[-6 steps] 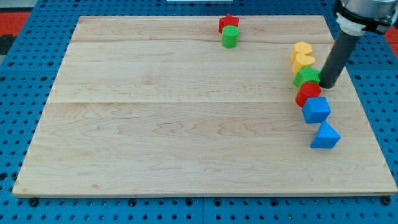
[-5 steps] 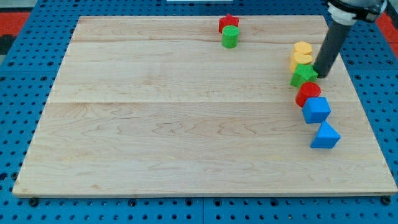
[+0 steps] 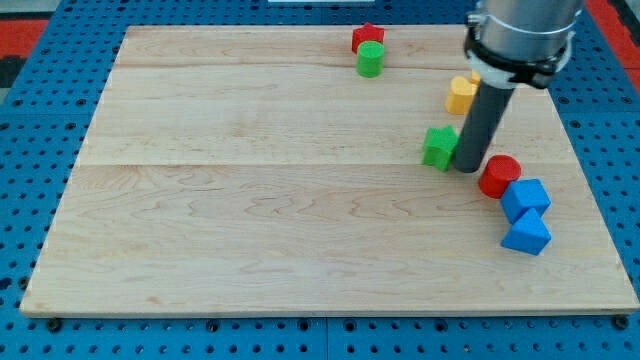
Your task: Move the green star closer to the green cube
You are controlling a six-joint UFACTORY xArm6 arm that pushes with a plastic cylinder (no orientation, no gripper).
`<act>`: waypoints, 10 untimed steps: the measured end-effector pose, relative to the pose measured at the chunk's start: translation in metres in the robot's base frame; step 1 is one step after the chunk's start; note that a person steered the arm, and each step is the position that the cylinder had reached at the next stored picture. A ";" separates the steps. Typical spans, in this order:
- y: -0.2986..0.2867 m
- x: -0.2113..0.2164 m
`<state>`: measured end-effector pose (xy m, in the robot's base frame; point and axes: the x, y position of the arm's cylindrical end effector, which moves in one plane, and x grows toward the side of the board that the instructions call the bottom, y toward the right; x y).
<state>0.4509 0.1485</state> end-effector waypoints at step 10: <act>-0.017 -0.105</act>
